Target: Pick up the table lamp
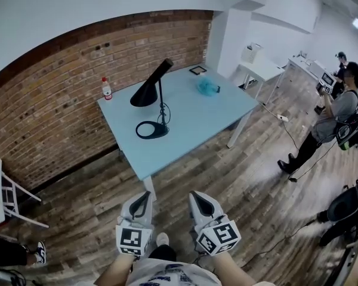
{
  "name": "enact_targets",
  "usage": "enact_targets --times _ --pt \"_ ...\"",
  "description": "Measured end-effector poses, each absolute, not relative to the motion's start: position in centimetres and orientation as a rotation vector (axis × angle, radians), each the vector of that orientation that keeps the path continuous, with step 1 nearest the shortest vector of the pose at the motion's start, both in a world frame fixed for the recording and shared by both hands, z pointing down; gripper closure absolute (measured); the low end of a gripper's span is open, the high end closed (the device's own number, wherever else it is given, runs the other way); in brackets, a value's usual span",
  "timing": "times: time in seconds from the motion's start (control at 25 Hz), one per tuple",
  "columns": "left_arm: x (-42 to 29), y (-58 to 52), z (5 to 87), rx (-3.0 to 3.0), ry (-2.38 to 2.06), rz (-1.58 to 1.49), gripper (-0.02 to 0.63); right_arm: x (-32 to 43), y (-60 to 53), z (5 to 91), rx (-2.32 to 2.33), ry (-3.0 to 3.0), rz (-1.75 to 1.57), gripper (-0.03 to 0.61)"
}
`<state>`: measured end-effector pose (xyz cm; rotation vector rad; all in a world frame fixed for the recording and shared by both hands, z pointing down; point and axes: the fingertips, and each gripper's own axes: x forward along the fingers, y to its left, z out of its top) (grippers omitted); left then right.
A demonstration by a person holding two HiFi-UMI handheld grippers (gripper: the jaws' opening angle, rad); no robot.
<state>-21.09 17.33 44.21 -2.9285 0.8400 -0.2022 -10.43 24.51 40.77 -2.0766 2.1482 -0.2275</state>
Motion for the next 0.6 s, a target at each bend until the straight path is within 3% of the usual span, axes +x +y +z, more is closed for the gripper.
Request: enact_targets --times 0.6 --pt "-17.8 3.6 44.3 -2.954 0.816 -0.206 0.621 -7.2 10.2 40.5 -2.099 2.124 -0.228 0.580"
